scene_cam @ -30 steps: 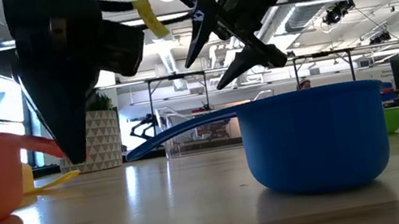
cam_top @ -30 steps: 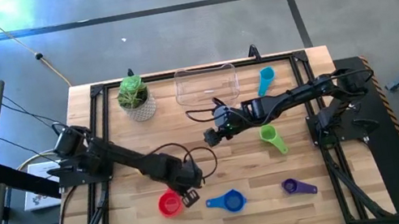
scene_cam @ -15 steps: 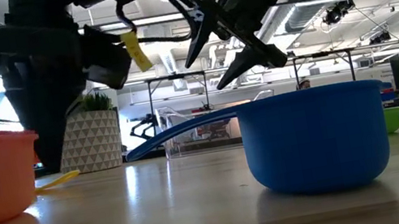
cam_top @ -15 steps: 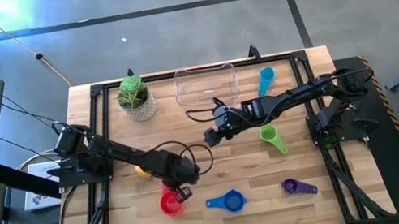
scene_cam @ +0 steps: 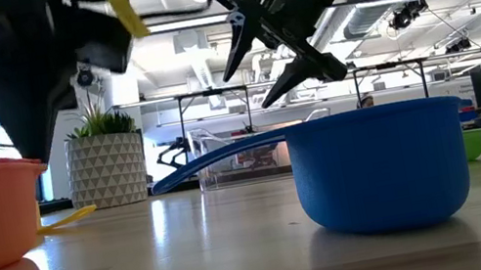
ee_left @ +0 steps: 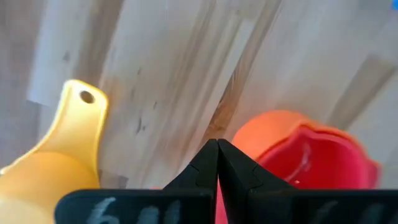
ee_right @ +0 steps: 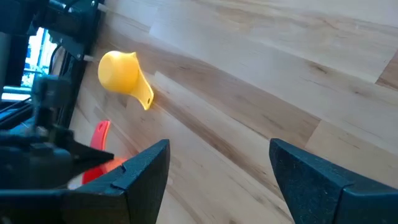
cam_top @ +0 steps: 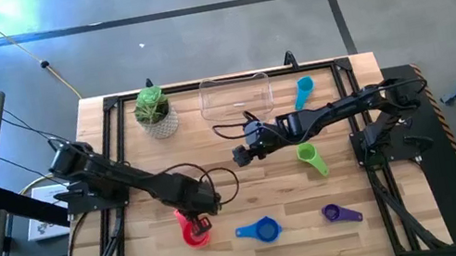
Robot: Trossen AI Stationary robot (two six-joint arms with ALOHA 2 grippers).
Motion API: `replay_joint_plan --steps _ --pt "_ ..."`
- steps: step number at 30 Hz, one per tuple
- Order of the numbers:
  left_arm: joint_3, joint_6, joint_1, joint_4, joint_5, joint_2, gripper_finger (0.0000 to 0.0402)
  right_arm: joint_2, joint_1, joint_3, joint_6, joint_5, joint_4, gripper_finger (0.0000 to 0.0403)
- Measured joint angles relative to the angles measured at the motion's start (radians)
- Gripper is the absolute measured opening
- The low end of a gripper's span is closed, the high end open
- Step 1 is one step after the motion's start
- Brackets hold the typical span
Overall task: Nest measuring cups in basket
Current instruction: Adjust the stacked measuring cups, then stack the blue measuring cup on top of the red measuring cup
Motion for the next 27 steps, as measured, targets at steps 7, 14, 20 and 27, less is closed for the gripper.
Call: replay_joint_plan --steps 7,14,20,27 --pt "0.0 0.001 0.0 -0.002 -0.076 -0.164 0.0 -0.068 0.079 0.0 -0.076 -0.025 0.007 0.0266" --pt "0.0 0.017 -0.002 -0.037 -0.129 -0.328 0.0 -0.092 0.218 0.0 -0.216 -0.031 0.002 0.0266" --pt "0.0 0.036 -0.002 -0.076 -0.134 -0.425 0.0 -0.078 0.317 0.0 -0.359 -0.017 0.003 0.0266" --pt "0.0 0.012 -0.002 -0.084 -0.134 -0.492 0.0 -0.078 0.406 0.0 -0.48 0.065 -0.003 0.0266"
